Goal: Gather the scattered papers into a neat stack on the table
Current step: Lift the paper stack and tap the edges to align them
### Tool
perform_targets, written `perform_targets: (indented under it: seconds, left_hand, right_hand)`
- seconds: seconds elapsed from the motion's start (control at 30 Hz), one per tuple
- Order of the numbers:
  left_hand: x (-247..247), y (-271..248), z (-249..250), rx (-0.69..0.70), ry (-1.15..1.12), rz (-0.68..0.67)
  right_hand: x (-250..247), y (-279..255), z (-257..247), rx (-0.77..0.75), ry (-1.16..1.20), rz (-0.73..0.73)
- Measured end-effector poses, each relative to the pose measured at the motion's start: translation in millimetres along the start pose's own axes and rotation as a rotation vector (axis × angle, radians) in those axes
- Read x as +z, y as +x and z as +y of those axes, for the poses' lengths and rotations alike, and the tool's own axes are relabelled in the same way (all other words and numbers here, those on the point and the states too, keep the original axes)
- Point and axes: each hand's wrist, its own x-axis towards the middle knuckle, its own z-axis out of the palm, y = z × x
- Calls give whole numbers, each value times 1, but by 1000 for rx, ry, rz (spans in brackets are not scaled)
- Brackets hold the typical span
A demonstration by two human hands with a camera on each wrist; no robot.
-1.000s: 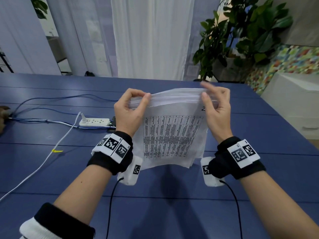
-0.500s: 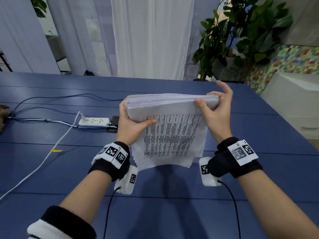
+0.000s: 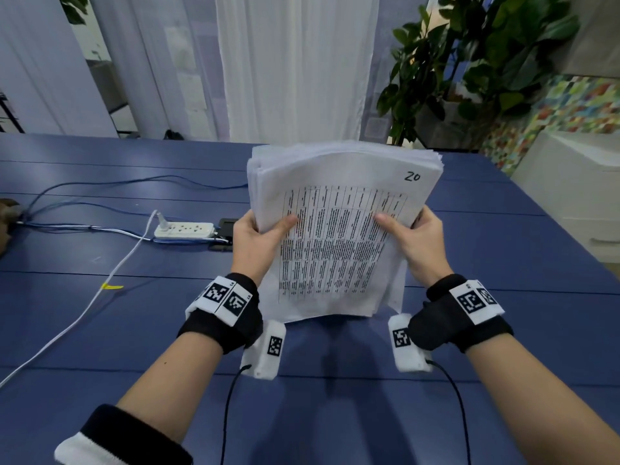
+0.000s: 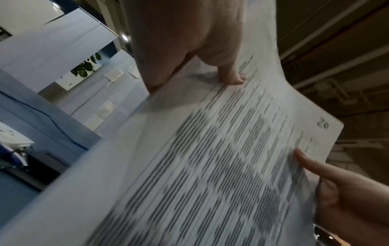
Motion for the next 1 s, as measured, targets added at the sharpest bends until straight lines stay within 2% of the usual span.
perform_targets:
  seconds: [0.13, 0.3, 0.47, 0.7, 0.83, 1.0]
  left_hand:
    - [-4, -6, -9, -35, -4, -18]
    - [-8, -13, -23, -43, -18, 27]
    - [1, -5, -17, -10, -39, 41]
    - [0, 3, -18, -19, -53, 44]
    - [1, 4, -17, -25, -50, 44]
    - [-2, 6, -17, -42, -47, 75]
  right_hand:
    - [-11, -6, 16, 49, -104, -120]
    - [-11, -12, 35, 119, -77, -154]
    - [-18, -3, 41, 98, -14, -42]
    - [-27, 5, 45, 22, -73, 135]
    - [-21, 6, 50, 93, 100, 164]
    - [-15, 13, 32, 64, 197, 81]
